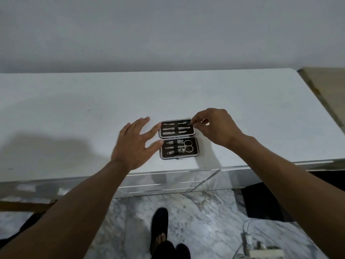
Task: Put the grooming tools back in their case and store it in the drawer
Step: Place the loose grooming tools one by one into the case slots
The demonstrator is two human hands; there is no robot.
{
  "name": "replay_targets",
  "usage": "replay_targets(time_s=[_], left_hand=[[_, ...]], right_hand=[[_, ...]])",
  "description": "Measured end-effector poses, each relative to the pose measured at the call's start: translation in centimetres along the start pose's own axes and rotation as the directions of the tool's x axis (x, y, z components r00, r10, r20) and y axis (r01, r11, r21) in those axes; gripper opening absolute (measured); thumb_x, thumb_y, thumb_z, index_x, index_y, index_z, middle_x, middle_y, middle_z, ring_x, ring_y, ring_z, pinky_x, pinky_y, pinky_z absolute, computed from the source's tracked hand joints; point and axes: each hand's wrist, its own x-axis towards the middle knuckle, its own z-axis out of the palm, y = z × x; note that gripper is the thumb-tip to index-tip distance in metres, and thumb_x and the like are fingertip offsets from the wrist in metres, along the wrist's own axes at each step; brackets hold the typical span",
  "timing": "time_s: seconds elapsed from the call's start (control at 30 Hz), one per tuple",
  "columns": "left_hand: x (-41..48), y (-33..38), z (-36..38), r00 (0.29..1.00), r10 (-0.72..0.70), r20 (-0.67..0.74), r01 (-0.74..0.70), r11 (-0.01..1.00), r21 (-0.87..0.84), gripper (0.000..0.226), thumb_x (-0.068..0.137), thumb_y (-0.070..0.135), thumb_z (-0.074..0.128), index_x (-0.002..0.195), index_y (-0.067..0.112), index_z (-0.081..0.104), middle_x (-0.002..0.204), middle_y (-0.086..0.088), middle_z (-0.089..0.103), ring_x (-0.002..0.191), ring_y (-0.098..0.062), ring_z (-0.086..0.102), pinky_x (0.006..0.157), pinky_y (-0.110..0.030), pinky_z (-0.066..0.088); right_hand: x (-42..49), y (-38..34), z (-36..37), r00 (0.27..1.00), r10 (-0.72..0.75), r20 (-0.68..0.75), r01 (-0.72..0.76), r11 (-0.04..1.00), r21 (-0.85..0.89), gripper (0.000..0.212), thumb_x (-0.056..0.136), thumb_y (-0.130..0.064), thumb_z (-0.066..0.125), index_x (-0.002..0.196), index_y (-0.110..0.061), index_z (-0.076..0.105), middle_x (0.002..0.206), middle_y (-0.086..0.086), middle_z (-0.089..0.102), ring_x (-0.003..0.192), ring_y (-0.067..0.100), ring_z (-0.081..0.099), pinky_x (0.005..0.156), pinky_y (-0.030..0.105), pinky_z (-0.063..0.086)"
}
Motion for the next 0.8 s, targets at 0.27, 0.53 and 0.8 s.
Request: replay_targets(time_s=[0.27,0.53,0.8], left_hand=[[0.0,-0.1,-0.2,1.000,0.006,-0.015,-0.006,1.000,0.003,0.063,0.091,0.070,0.023,0.145,0.042,0.039,0.156,0.000,0.036,0.144,-0.019,0.028,0.117,-0.046,0.021],[-0.1,-0.1,0.0,1.000,0.003,-0.029,-0.003,1.000,0.009,0.062,0.091,0.070,0.023,0.145,0.042,0.038,0.156,0.001,0.035,0.144,-0.018,0.027,0.117,-0.045,0.020],[0.0,-0.1,0.0,0.999,0.009,-0.041,-0.008,1.000,0.022,0.059,0.092,0.068,0.030,0.143,0.040,0.041,0.154,0.000,0.038,0.142,-0.019,0.031,0.116,-0.044,0.024]], right_hand=[[-0.1,0.0,-0.7,0.999,0.034,-0.014,-0.033,0.999,0.018,0.017,0.090,-0.018,0.060,0.098,-0.021,0.074,0.098,-0.001,0.075,0.091,0.018,0.064,0.087,0.036,0.052],[0.7,-1.4,0.2,1.000,0.024,0.016,-0.024,1.000,0.007,0.019,0.089,-0.017,0.058,0.099,-0.021,0.074,0.098,-0.001,0.074,0.091,0.018,0.063,0.088,0.036,0.051],[2.4,-2.4,1.2,0.999,0.030,0.018,-0.029,0.998,-0.047,0.020,0.089,-0.017,0.058,0.100,-0.021,0.074,0.097,0.000,0.075,0.089,0.018,0.064,0.085,0.032,0.051]])
